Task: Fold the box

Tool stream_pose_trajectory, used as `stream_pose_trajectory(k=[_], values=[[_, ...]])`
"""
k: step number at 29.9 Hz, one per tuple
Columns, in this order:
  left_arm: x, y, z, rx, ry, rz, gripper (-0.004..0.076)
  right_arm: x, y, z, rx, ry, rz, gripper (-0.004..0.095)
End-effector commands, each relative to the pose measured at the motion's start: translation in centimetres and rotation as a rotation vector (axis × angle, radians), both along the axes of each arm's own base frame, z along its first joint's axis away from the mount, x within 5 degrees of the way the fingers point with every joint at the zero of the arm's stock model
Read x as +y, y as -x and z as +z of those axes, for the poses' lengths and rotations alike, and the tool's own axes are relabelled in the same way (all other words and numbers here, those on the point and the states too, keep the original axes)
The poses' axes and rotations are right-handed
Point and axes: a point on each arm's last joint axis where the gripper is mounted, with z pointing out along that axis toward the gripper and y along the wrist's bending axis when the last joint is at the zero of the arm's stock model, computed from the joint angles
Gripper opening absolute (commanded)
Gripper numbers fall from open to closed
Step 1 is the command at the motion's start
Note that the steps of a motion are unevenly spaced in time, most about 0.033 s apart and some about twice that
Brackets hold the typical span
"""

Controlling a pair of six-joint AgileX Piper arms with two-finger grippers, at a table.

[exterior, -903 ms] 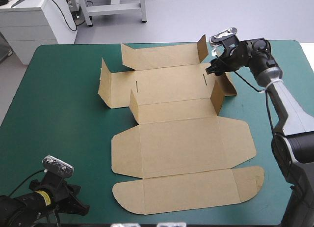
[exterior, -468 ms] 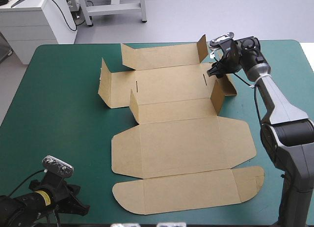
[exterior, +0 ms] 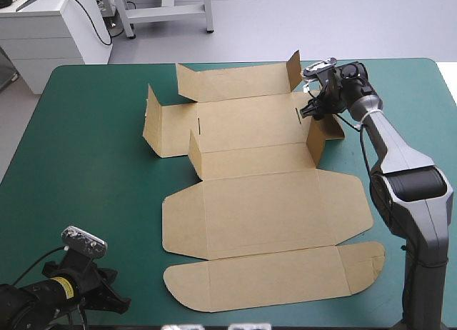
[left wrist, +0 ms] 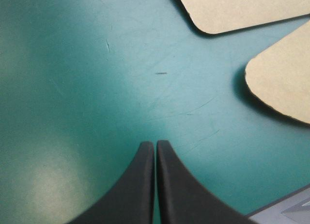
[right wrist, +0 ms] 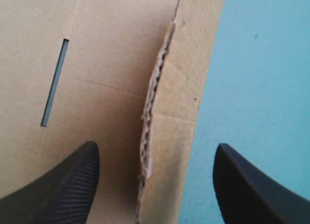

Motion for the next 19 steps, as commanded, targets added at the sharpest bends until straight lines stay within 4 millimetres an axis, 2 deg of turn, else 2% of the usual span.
stream_pose_trajectory(k=[1,5,7,15,19], values=[[-0.26,-0.34,0.87,-0.047,0.036,0.001,-0.0008,-0.48,0.38,4.41,-0.148,0.01,-0.01,0.0437],[-0.26,-0.34,0.87,-0.047,0.036,0.001,-0.0008,-0.75,0.27,4.54,-0.165,0.05,-0.006,0.0117],[-0.26,-0.34,0.87,-0.047,0.036,0.001,-0.0008,-0.83,0.25,4.57,-0.167,0.062,-0.005,-0.0006],[-0.26,-0.34,0.87,-0.047,0.036,0.001,-0.0008,-0.89,0.24,4.64,-0.17,0.07,-0.004,-0.0021],[-0.26,-0.34,0.87,-0.047,0.036,0.001,-0.0008,-0.86,0.19,4.8,-0.179,0.116,0.061,-0.0021]])
